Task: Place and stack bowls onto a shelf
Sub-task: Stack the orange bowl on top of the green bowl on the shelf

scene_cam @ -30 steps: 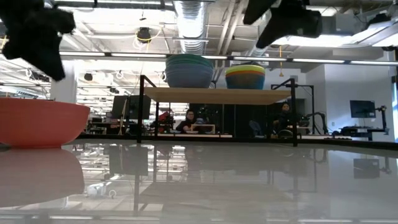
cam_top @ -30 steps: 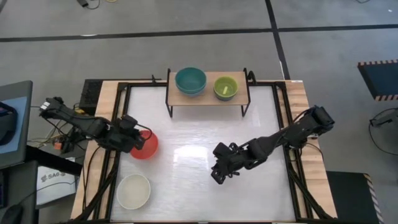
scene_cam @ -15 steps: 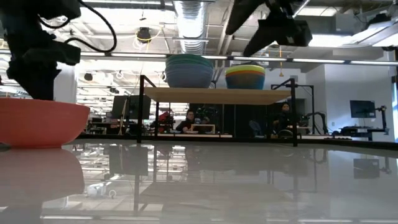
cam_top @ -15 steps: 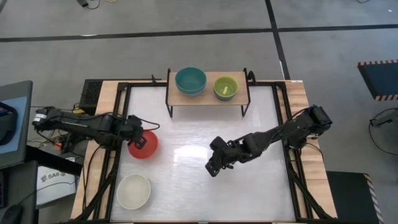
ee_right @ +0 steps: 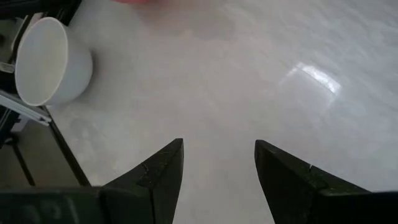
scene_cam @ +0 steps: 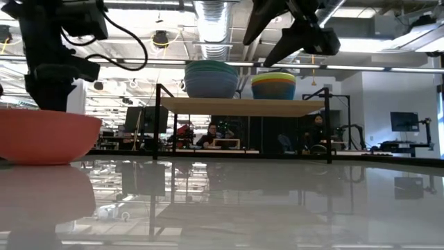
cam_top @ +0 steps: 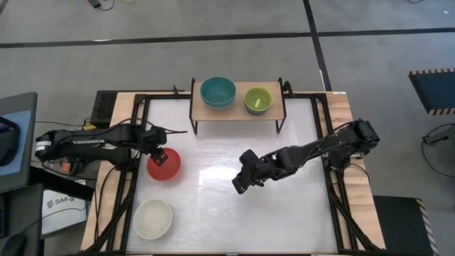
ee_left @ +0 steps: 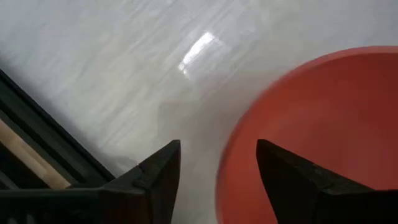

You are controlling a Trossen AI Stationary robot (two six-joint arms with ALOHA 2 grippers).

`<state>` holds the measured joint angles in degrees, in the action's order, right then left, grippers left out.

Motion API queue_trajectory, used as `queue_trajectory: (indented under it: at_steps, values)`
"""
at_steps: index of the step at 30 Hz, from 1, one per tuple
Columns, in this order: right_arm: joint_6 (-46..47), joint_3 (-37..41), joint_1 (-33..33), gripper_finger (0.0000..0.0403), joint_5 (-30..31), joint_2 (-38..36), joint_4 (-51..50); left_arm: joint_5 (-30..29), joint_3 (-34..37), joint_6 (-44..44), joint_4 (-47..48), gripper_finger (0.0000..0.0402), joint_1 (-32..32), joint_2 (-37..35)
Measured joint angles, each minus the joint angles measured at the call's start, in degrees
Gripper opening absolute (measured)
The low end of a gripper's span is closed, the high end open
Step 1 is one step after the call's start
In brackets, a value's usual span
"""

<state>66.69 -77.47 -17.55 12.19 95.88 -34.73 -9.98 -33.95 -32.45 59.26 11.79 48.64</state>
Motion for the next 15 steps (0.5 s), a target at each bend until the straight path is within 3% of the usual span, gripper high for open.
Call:
queue_trajectory:
  at_steps: [15]
  values:
    - [4.97,0.0,-3.56,0.0224,2.77,-0.02,-0.01,-0.76,0.39,-1.67,-0.28,0.0197,2.73,10.32]
